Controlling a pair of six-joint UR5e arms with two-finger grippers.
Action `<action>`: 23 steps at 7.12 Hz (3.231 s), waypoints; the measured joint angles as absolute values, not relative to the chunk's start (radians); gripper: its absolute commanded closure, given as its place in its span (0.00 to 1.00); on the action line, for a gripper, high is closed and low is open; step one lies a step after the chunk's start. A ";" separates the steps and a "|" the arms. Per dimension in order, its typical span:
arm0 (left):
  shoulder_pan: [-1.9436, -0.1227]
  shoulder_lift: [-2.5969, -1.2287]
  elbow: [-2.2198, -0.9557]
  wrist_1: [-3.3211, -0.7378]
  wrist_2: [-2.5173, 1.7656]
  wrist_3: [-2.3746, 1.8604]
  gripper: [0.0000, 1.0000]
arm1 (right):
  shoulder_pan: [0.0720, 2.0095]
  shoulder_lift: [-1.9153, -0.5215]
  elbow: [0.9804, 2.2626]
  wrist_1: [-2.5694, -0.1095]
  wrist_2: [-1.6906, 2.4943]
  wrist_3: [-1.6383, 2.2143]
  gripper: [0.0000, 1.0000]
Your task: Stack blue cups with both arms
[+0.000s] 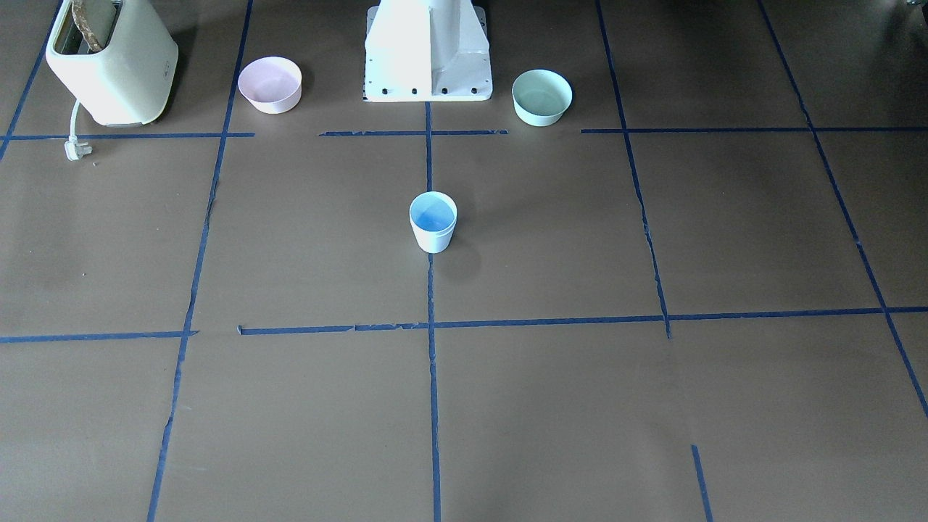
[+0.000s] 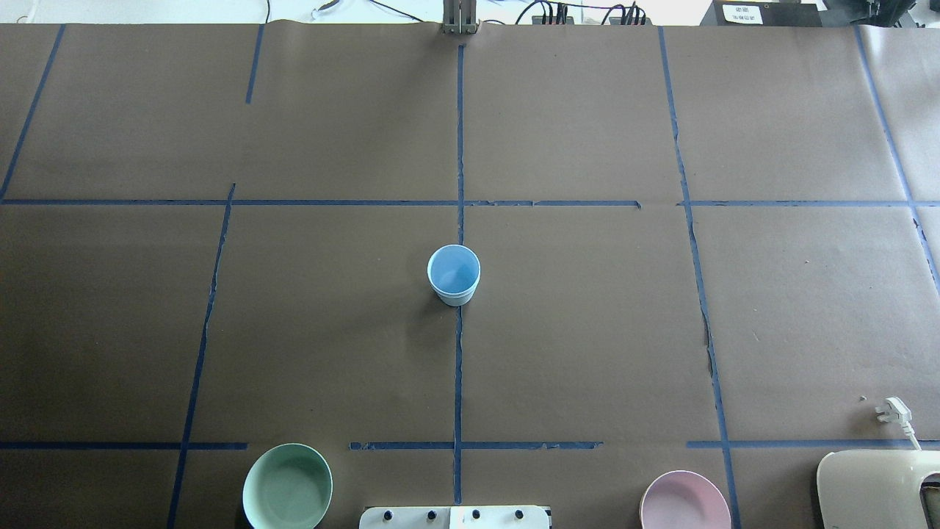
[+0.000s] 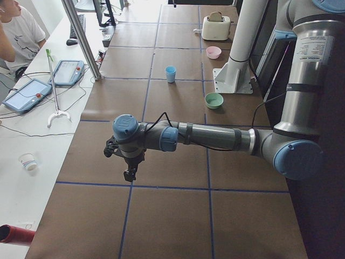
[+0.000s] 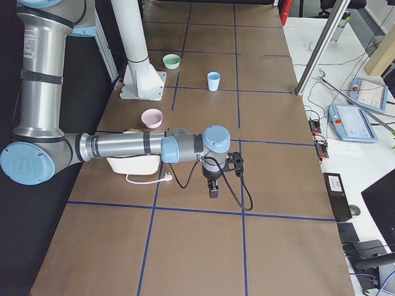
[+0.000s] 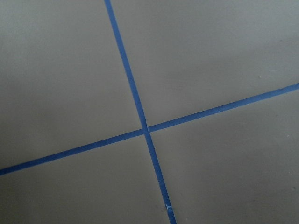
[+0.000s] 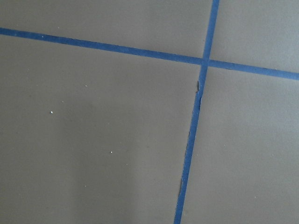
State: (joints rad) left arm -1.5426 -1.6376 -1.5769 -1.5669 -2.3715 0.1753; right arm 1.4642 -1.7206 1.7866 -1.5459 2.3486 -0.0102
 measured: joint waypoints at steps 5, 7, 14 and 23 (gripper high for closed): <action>-1.547 -1.603 -1.573 -1.558 -2.403 0.103 0.00 | 1.480 -1.737 1.734 -1.537 2.370 -0.027 0.01; -1.546 -1.606 -1.574 -1.559 -2.399 0.043 0.00 | 1.480 -1.734 1.734 -1.537 2.376 -0.029 0.01; -1.549 -1.643 -1.597 -1.455 -2.390 0.022 0.00 | 1.530 -1.714 1.733 -1.550 2.389 -0.039 0.01; -1.563 -1.581 -1.619 -1.468 -2.322 0.076 0.00 | 1.528 -1.695 1.735 -1.552 2.359 -0.043 0.01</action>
State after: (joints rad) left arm -1.5629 -1.5809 -1.6193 -1.4684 -2.3216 0.0763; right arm 1.5277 -1.6950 1.7348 -1.5525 2.3587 -0.0428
